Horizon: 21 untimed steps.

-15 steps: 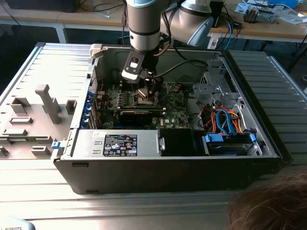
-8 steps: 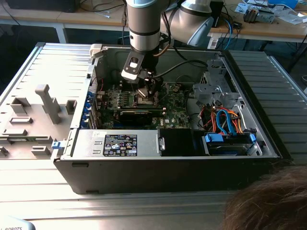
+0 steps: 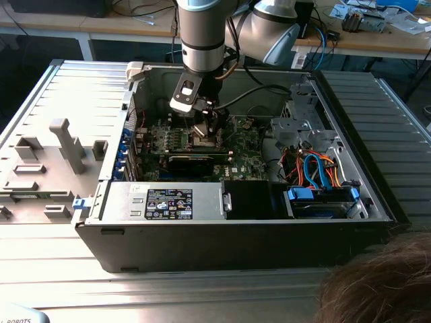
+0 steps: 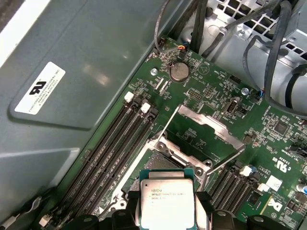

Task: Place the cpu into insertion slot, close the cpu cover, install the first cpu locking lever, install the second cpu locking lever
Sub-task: 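Place the cpu into insertion slot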

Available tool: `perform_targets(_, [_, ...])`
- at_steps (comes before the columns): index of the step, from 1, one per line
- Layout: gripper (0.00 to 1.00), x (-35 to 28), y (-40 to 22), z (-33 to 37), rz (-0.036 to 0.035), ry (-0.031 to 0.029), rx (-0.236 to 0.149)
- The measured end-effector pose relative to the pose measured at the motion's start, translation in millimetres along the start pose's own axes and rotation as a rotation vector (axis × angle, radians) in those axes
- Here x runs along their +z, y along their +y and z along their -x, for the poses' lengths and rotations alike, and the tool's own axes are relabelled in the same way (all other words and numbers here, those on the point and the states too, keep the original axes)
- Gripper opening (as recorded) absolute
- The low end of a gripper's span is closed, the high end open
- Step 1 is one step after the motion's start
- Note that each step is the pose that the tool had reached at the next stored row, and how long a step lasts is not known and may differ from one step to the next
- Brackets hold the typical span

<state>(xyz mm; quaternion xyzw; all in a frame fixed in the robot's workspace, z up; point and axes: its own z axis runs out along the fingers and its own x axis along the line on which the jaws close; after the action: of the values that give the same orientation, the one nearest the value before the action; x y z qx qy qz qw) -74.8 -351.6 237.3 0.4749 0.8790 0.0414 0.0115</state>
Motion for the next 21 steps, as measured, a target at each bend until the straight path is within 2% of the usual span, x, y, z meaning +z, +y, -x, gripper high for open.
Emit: perform_targets(21, [0.54,0.7,-0.1,0.0,0.0006,-0.0023,0.028])
